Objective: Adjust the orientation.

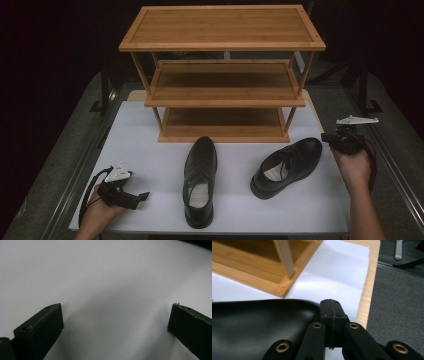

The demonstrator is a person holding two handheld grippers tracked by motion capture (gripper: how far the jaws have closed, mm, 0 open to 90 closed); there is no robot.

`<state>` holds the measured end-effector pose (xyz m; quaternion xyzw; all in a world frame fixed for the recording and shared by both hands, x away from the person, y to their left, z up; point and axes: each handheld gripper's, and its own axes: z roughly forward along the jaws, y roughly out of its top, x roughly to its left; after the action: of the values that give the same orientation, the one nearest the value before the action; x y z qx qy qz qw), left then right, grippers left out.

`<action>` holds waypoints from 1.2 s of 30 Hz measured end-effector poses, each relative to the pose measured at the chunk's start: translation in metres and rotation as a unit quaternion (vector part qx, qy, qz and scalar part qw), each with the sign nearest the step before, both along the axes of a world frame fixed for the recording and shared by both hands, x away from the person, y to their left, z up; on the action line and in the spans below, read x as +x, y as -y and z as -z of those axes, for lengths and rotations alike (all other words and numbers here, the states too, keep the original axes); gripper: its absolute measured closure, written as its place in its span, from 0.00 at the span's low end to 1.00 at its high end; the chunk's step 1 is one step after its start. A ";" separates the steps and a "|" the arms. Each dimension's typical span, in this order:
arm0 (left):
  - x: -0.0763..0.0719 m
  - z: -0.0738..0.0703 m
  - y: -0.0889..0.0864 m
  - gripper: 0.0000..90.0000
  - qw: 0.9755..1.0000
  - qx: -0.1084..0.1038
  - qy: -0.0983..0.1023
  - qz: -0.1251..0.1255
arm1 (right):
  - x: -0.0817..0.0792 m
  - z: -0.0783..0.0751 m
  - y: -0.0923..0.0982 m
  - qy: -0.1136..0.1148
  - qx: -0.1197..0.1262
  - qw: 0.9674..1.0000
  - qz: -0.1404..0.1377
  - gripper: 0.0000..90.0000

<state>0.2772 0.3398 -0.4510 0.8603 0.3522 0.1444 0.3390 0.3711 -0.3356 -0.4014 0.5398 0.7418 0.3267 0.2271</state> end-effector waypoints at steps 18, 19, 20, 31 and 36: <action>0.000 0.000 0.000 0.00 1.000 0.000 -0.001 0.000 | 0.015 0.031 0.008 -0.024 0.012 0.999 0.023 1.00; 0.000 0.000 0.000 0.00 1.000 0.000 -0.001 0.000 | 0.015 0.031 0.008 -0.024 0.012 0.999 0.023 1.00; 0.000 0.000 0.000 0.00 1.000 0.000 -0.001 0.000 | 0.014 0.031 0.007 -0.024 0.016 0.999 0.023 1.00; 0.000 0.000 0.000 0.00 1.000 -0.001 0.000 0.000 | 0.007 0.031 -0.012 -0.028 0.018 0.999 -0.002 1.00; 0.000 0.000 0.000 0.00 1.000 -0.001 0.000 0.000 | 0.002 0.029 -0.026 -0.033 0.009 0.999 -0.024 1.00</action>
<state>0.2774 0.3399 -0.4513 0.8599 0.3526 0.1443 0.3399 0.3730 -0.3096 -0.4305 0.5345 0.7585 0.3207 0.1903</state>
